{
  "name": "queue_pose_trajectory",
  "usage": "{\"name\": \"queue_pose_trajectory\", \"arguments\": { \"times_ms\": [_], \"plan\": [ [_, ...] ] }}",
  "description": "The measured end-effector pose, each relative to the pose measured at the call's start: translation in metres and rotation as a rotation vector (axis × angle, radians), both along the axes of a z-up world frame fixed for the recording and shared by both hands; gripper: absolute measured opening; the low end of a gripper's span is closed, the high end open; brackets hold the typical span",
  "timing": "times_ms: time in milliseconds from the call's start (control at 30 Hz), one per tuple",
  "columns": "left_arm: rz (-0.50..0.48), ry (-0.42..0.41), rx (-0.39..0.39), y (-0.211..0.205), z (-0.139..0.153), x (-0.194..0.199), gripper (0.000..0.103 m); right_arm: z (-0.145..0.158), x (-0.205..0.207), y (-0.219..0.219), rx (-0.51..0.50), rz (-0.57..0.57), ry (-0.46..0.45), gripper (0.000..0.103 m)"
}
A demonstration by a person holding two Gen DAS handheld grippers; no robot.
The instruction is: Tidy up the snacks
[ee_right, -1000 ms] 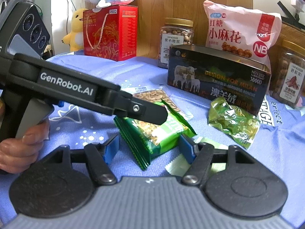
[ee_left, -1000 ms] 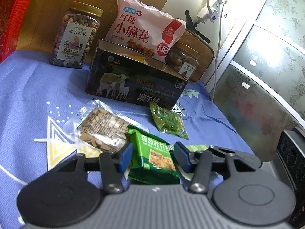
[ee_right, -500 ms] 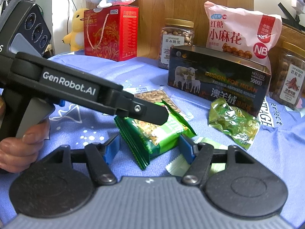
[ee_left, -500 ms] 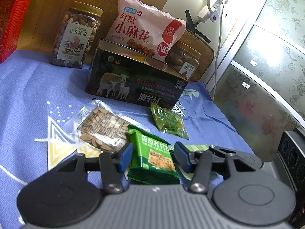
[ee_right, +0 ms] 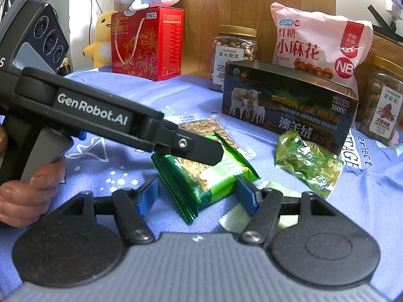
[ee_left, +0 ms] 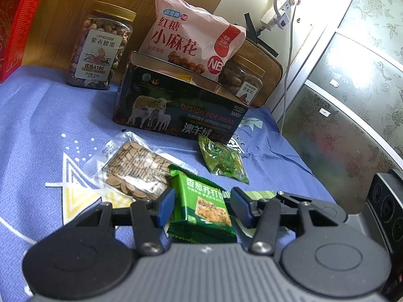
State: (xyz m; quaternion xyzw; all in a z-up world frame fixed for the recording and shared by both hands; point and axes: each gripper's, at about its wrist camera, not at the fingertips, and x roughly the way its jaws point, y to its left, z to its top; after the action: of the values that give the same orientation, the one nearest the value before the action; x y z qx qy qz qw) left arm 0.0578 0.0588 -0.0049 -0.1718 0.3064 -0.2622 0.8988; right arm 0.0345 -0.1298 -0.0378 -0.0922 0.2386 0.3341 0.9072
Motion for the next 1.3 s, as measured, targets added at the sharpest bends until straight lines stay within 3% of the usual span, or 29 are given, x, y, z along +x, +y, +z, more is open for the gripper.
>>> {"name": "queue_pose_trajectory", "arguments": {
  "times_ms": [1033,1300],
  "plan": [
    [-0.001,-0.001,0.0,-0.0006,-0.0001,-0.0009,0.05,0.0,-0.0005,0.0005,-0.005,-0.002,-0.01,0.07],
    [-0.006,-0.012,-0.012,0.0019,0.0008,-0.001,0.047,0.0013,-0.0025,-0.0005,-0.004,-0.029,-0.043,0.059]
  ]
}}
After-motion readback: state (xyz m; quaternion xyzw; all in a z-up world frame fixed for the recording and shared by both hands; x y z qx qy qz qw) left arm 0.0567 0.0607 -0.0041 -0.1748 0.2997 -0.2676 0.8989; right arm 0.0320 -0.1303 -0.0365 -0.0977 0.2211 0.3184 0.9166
